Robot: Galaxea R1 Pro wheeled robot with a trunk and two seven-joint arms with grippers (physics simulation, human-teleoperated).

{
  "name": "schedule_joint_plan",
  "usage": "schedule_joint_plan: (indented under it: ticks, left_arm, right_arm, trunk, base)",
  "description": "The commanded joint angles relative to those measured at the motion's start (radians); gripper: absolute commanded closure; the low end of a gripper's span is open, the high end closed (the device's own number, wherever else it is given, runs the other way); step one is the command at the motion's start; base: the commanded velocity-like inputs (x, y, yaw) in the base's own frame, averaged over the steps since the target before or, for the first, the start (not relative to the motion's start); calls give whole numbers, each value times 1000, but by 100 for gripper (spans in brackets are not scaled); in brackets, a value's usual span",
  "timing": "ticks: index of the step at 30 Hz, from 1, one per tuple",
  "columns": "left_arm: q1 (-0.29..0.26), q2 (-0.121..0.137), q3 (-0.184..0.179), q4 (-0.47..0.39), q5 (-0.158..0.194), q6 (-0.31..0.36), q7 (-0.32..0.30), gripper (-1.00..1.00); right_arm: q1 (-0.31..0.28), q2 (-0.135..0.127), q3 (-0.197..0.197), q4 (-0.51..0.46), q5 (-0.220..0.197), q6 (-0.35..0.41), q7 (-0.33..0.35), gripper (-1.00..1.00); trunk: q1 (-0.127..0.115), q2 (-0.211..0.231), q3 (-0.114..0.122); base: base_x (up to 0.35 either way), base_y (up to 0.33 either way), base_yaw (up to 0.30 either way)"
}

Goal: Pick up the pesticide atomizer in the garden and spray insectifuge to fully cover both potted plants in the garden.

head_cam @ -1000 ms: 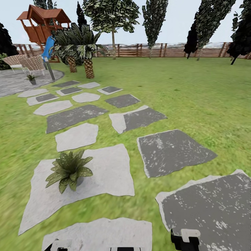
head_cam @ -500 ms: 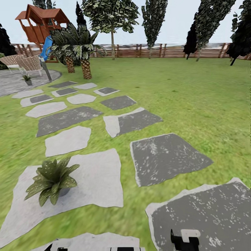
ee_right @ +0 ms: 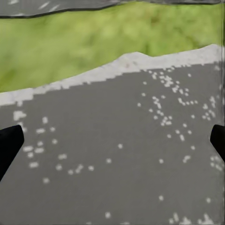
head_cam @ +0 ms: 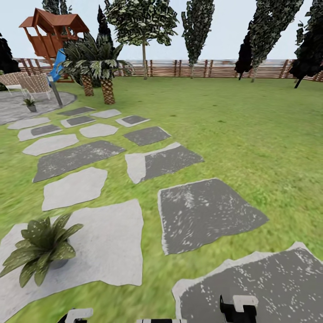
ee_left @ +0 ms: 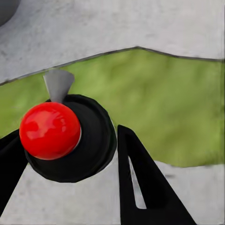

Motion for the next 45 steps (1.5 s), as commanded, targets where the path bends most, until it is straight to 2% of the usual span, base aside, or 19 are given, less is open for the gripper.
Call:
schedule_joint_plan:
  ticks: [1,14,22,31,39,45]
  left_arm:
    - [-1,0,5,1,-11,-4,4,100]
    - [-1,1,5,1,-11,-4,4,100]
    - [-1,2,5,1,-9,-4,5,100]
    - [-1,2,5,1,-9,-4,5,100]
    - [-1,0,5,1,-7,-4,5,100]
    - [-1,2,7,1,-2,-5,5,100]
  right_arm:
    - [0,0,-1,1,11,0,-8,-100]
    - [0,1,-1,0,6,0,-7,-100]
    - [0,14,-1,1,6,-2,-7,-100]
    - [0,14,-1,1,7,-1,-5,-100]
    - [0,14,-1,1,7,-2,-6,-100]
    - [0,14,-1,1,7,-1,-6,-100]
  trunk:
    - [0,0,-1]
    - [0,0,0]
    - [0,0,0]
    - [0,0,0]
    - [0,0,0]
    - [0,0,0]
  base:
    - [231,-270,0]
    - [254,-244,0]
    - [288,-201,0]
    - [337,-26,18]
    - [341,-30,247]
    - [341,-103,38]
